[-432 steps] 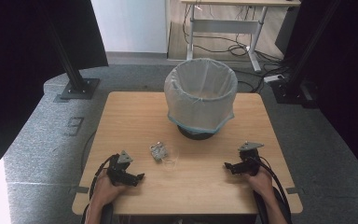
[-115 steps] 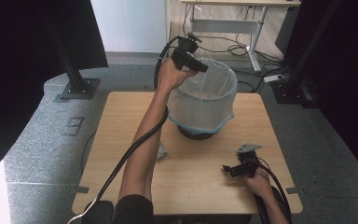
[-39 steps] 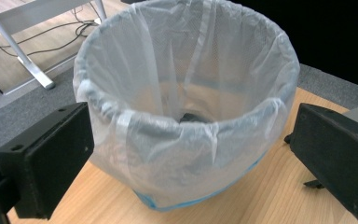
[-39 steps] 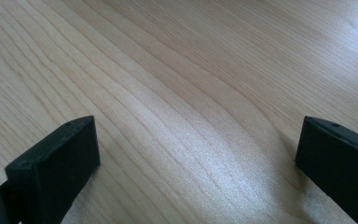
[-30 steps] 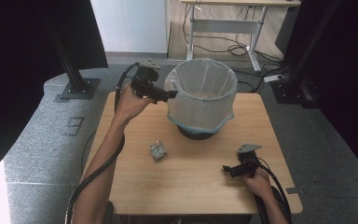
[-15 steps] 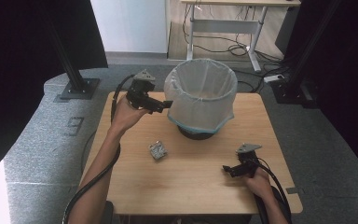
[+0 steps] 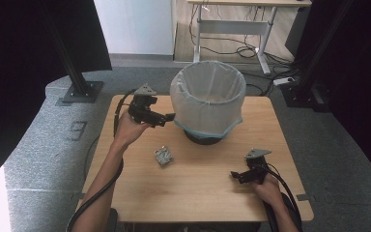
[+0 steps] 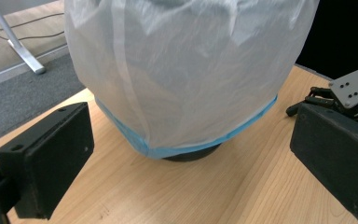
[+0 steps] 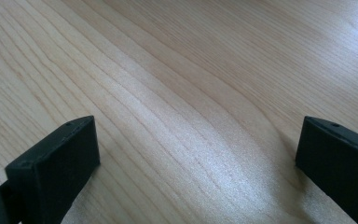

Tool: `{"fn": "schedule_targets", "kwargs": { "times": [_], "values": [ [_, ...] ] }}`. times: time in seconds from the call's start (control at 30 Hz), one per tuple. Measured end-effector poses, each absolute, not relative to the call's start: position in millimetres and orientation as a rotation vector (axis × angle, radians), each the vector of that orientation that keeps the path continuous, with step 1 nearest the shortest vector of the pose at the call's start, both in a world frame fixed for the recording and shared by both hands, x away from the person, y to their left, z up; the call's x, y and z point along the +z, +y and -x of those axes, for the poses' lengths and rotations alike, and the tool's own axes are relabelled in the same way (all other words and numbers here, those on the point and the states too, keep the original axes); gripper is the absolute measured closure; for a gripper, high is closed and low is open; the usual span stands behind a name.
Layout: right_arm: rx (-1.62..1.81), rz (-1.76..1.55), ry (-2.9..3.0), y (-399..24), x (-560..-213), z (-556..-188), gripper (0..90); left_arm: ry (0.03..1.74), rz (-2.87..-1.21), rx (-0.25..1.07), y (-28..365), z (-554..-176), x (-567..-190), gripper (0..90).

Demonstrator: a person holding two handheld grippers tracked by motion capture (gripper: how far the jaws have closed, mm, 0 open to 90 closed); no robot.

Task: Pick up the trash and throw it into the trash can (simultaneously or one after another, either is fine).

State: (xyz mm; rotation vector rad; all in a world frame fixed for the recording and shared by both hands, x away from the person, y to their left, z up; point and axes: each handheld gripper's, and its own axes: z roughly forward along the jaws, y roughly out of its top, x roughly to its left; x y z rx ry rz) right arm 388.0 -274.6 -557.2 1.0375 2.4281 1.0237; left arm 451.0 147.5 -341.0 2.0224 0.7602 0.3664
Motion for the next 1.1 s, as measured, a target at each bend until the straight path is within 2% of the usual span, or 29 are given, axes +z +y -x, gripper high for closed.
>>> {"fn": "schedule_targets", "kwargs": {
  "times": [1.1],
  "values": [
    [1.028, -1.038, 2.423, -274.3, -557.5, -388.0, 0.0, 0.79, -2.018, 0.326, 144.2, -432.7, -428.9, 0.0]
  ]
}}
